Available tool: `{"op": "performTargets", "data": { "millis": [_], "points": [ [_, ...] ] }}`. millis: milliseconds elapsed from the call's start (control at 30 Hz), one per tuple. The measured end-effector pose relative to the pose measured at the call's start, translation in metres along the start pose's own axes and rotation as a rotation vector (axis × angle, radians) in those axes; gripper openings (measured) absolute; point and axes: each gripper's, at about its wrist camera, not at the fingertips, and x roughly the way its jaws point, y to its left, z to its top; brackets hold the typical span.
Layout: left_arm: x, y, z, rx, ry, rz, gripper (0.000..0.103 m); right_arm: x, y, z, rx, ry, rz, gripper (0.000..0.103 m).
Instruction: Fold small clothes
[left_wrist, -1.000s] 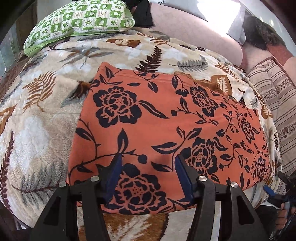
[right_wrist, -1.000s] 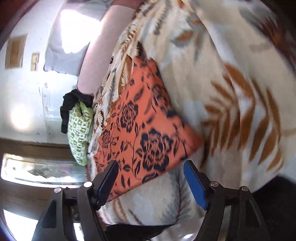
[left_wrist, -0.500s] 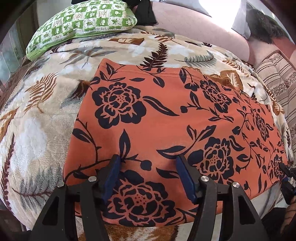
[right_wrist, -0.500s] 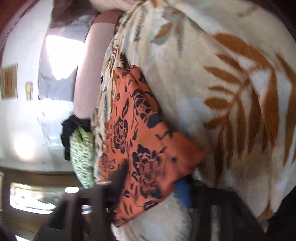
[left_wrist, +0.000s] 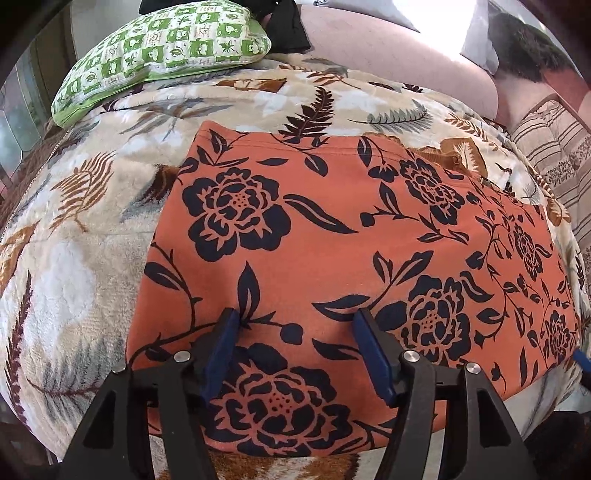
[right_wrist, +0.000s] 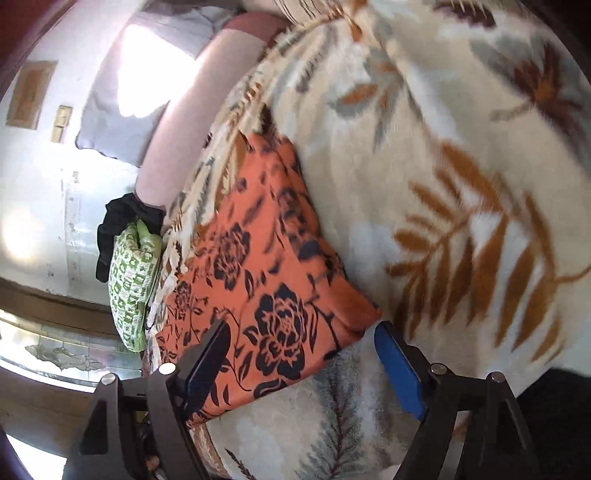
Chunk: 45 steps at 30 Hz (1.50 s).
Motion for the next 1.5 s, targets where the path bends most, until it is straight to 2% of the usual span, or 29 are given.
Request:
{"op": "performTargets", "data": {
  "millis": [100, 233, 400, 467, 533, 600, 667, 700, 767, 800, 867, 967, 1067, 1167, 1267, 1367, 1500],
  "points": [
    [0.000, 0.001, 0.001, -0.010, 0.005, -0.007, 0.066, -0.012, 0.005, 0.024, -0.040, -0.017, 0.006, 0.083],
    [0.000, 0.001, 0.000, -0.009, 0.001, -0.012, 0.067, 0.016, 0.024, 0.066, -0.102, 0.066, 0.086, 0.083],
    [0.001, 0.003, 0.001, -0.010, 0.009, -0.026, 0.067, 0.067, 0.043, 0.114, -0.189, 0.123, 0.029, 0.080],
    [0.001, 0.004, 0.002, -0.012, 0.011, -0.033, 0.068, 0.084, 0.048, 0.131, -0.205, 0.132, 0.023, 0.070],
    [0.003, 0.004, 0.001, -0.004, 0.008, -0.029, 0.069, 0.103, 0.049, 0.142, -0.215, 0.151, -0.019, 0.069],
    [0.003, 0.002, 0.001, 0.005, 0.006, -0.027, 0.070, 0.121, 0.048, 0.148, -0.222, 0.171, -0.036, 0.060],
    [0.003, 0.002, 0.001, 0.008, 0.004, -0.029, 0.070, 0.135, 0.050, 0.148, -0.251, 0.189, -0.075, 0.039],
    [0.003, 0.002, 0.001, 0.008, 0.003, -0.031, 0.071, 0.141, 0.049, 0.147, -0.266, 0.211, -0.093, 0.035],
    [0.003, 0.003, 0.000, 0.011, 0.001, -0.033, 0.071, 0.139, 0.053, 0.146, -0.287, 0.208, -0.101, 0.016],
    [0.003, 0.002, 0.000, 0.015, 0.000, -0.032, 0.071, 0.132, 0.061, 0.145, -0.315, 0.180, -0.100, 0.014],
    [0.004, 0.002, 0.001, 0.019, 0.000, -0.031, 0.072, 0.119, 0.073, 0.142, -0.356, 0.134, -0.102, 0.013],
    [0.005, 0.001, 0.002, 0.018, 0.004, -0.029, 0.073, 0.139, 0.064, 0.138, -0.378, 0.160, -0.231, 0.013],
    [0.005, 0.001, 0.002, 0.019, 0.004, -0.033, 0.073, 0.136, 0.055, 0.140, -0.289, 0.139, -0.168, 0.019],
    [0.005, 0.001, 0.002, 0.018, 0.002, -0.035, 0.073, 0.120, 0.071, 0.134, -0.363, 0.122, -0.198, 0.019],
    [0.005, 0.001, 0.002, 0.019, 0.005, -0.034, 0.073, 0.098, 0.079, 0.127, -0.375, 0.094, -0.172, 0.019],
    [0.002, 0.003, 0.004, 0.012, 0.015, -0.045, 0.073, 0.082, 0.087, 0.120, -0.384, 0.065, -0.190, 0.019],
    [-0.016, 0.014, 0.007, -0.059, -0.012, -0.088, 0.073, 0.056, 0.107, 0.100, -0.408, 0.039, -0.120, 0.019]
  ]
}}
